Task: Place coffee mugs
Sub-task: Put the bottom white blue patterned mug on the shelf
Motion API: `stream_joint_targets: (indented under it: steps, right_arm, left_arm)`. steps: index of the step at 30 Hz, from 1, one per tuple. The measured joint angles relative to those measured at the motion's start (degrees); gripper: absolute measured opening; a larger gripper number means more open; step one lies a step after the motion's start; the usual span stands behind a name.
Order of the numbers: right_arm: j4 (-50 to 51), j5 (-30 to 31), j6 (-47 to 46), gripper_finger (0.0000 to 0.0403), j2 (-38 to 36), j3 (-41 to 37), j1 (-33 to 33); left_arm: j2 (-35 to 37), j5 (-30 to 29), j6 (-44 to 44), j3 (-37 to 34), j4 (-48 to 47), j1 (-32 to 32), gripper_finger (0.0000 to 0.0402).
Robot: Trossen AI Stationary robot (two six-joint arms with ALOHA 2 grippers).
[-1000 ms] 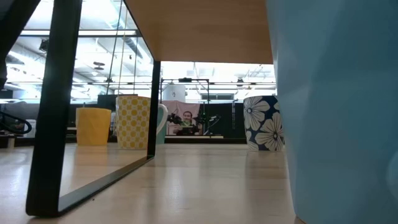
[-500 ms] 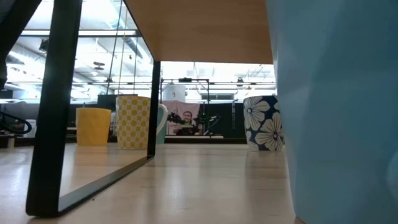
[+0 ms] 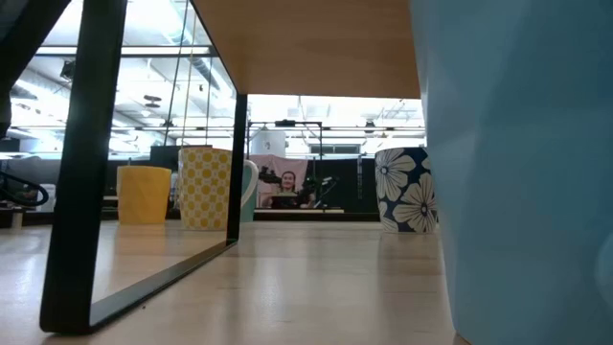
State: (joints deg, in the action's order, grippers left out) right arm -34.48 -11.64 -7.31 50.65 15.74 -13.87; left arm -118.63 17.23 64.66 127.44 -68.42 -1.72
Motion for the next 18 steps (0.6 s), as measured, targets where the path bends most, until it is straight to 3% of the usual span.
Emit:
stream_joint_targets:
  steps: [18]
  right_arm:
    - [-0.19, 0.0, 0.0, 0.012, -0.01, 0.0, 0.0]
  left_arm:
    - [0.0, -1.14, -2.84, 0.0, 0.46, 0.0, 0.0041]
